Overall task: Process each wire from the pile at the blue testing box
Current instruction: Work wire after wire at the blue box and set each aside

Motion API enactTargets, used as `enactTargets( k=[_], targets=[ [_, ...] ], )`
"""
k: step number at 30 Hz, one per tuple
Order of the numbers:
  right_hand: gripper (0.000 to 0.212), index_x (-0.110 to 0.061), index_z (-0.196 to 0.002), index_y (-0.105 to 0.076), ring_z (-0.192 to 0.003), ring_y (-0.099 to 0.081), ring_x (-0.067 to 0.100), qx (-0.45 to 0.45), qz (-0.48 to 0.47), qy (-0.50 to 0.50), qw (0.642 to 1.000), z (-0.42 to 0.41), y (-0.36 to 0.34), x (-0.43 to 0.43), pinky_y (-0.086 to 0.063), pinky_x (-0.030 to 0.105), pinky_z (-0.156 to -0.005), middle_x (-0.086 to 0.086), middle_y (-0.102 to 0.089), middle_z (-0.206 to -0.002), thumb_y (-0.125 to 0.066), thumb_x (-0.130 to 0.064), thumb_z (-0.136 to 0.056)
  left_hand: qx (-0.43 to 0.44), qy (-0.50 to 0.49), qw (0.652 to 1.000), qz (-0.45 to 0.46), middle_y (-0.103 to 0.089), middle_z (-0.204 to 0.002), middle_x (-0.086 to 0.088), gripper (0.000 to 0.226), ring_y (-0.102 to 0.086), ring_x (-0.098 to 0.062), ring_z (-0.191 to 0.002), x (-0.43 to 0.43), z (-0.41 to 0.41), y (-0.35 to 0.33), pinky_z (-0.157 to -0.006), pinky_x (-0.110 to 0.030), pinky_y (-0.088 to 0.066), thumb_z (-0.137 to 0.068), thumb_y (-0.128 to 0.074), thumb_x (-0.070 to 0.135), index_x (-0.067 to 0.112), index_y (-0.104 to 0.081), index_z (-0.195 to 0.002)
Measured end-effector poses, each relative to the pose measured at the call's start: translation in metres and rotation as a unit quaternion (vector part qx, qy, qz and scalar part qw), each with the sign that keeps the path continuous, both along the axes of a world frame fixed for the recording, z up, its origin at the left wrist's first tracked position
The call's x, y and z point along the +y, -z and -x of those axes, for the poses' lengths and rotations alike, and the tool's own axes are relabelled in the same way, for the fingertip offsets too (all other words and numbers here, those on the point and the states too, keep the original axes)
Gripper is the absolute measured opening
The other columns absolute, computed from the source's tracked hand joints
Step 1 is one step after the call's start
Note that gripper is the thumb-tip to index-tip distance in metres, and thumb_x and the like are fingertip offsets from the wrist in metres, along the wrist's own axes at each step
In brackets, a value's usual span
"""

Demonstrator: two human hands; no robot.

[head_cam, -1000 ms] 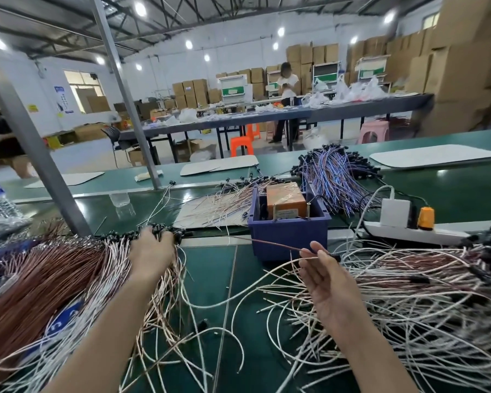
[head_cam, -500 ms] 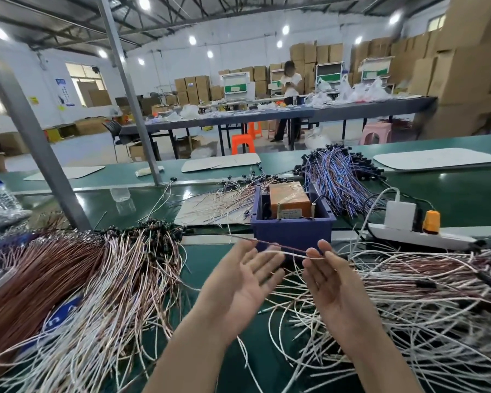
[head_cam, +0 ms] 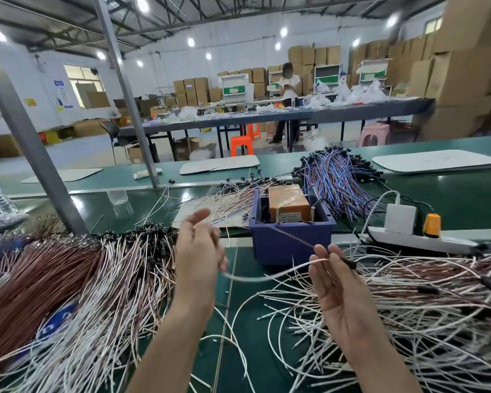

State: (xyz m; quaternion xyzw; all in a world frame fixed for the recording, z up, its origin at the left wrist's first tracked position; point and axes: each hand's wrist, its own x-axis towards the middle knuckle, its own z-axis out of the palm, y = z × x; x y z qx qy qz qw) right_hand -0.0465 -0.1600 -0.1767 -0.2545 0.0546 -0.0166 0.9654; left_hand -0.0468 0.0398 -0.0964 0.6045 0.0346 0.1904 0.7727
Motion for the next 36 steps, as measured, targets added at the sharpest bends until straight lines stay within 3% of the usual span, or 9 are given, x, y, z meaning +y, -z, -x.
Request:
enactTargets(
  k=[4, 11, 15, 19, 23, 25, 28, 32, 36],
  targets=[
    [0.02, -0.008, -0.084, -0.082, -0.094, -0.076, 0.027, 0.0, 0.003, -0.014, 1.0, 0.0, 0.001, 0.006, -0.061, 0.025, -0.065, 0.021, -0.074, -0.111, -0.062, -0.007, -0.082, 0.067, 0.039, 0.989, -0.125, -0.042, -0.066, 0.003, 0.022, -0.031, -0.006, -0.044, -0.022, -0.005, 0.027, -0.037, -0.021, -0.025, -0.107, -0.039, 0.022, 0.02, -0.059, -0.113],
    [0.016, -0.007, -0.08, -0.08, -0.1, -0.075, 0.03, -0.015, 0.068, -0.002, 0.998, -0.003, 0.007, 0.012, -0.061, 0.024, -0.07, 0.022, -0.074, -0.111, -0.065, -0.006, -0.077, 0.117, 0.081, 0.989, -0.048, -0.057, -0.063, 0.008, 0.03, -0.045, -0.008, -0.047, -0.056, 0.001, 0.058, -0.042, -0.024, -0.038, -0.104, -0.046, 0.039, 0.015, -0.064, -0.103],
    [0.013, -0.012, -0.082, -0.077, -0.105, -0.072, 0.034, -0.086, 0.196, -0.023, 0.977, 0.002, 0.011, 0.018, -0.06, 0.028, -0.081, 0.022, -0.074, -0.111, -0.065, -0.006, -0.08, 0.087, 0.098, 0.991, 0.001, -0.076, -0.087, 0.0, 0.014, -0.067, -0.012, -0.068, -0.061, -0.006, 0.053, -0.06, -0.026, -0.057, -0.103, -0.054, 0.022, 0.012, -0.062, -0.109],
    [0.031, -0.019, -0.094, -0.077, -0.106, -0.072, 0.029, -0.141, 0.372, -0.03, 0.917, 0.004, 0.013, 0.018, -0.058, 0.029, -0.089, 0.013, -0.076, -0.107, -0.059, 0.007, -0.094, -0.005, 0.045, 0.995, -0.088, -0.073, -0.09, 0.0, 0.015, -0.068, -0.016, -0.075, -0.059, -0.007, 0.062, -0.065, -0.03, -0.059, -0.105, -0.049, 0.01, 0.023, -0.056, -0.106],
    [0.012, -0.018, -0.101, -0.076, -0.102, -0.073, 0.034, -0.108, 0.347, -0.075, 0.929, 0.004, 0.009, 0.014, -0.061, 0.037, -0.086, 0.017, -0.076, -0.105, -0.066, -0.016, -0.094, -0.092, 0.068, 0.973, -0.2, -0.07, -0.09, 0.002, 0.025, -0.072, -0.022, -0.076, -0.06, -0.004, 0.077, -0.061, -0.032, -0.06, -0.106, -0.045, 0.016, 0.038, -0.052, -0.097],
    [0.022, -0.018, -0.099, -0.076, -0.095, -0.074, 0.034, -0.081, 0.34, -0.077, 0.934, 0.004, 0.006, 0.012, -0.062, 0.037, -0.079, 0.018, -0.076, -0.101, -0.072, -0.034, -0.084, -0.098, 0.079, 0.966, -0.226, -0.07, -0.092, 0.005, 0.019, -0.072, -0.021, -0.078, -0.062, -0.007, 0.086, -0.064, -0.037, -0.061, -0.104, -0.044, 0.023, 0.04, -0.051, -0.098],
    [0.015, -0.025, -0.098, -0.077, -0.09, -0.076, 0.032, -0.068, 0.357, -0.083, 0.928, 0.003, 0.008, 0.01, -0.062, 0.037, -0.074, 0.011, -0.077, -0.107, -0.071, -0.031, -0.085, -0.088, 0.086, 0.966, -0.227, -0.07, -0.096, 0.006, 0.01, -0.073, -0.021, -0.083, -0.061, -0.013, 0.096, -0.067, -0.046, -0.062, -0.101, -0.043, 0.032, 0.04, -0.049, -0.1],
    [0.03, -0.031, -0.111, -0.077, -0.087, -0.076, 0.023, -0.077, 0.409, -0.119, 0.902, 0.003, 0.013, 0.011, -0.061, 0.029, -0.075, 0.006, -0.078, -0.106, -0.059, -0.01, -0.099, -0.096, 0.066, 0.965, -0.234, -0.07, -0.102, 0.01, 0.01, -0.072, -0.014, -0.085, -0.056, -0.018, 0.102, -0.063, -0.026, -0.059, -0.105, -0.04, 0.035, 0.043, -0.045, -0.105],
    [0.031, -0.041, -0.105, -0.078, -0.08, -0.072, 0.013, -0.083, 0.45, -0.082, 0.886, 0.004, 0.014, 0.014, -0.057, 0.021, -0.074, 0.005, -0.078, -0.097, -0.065, -0.015, -0.095, -0.113, -0.01, 0.944, -0.311, -0.069, -0.101, 0.02, 0.011, -0.069, -0.005, -0.086, -0.057, -0.021, 0.103, -0.068, -0.018, -0.052, -0.105, -0.033, 0.043, 0.047, -0.044, -0.107]
  ],
)
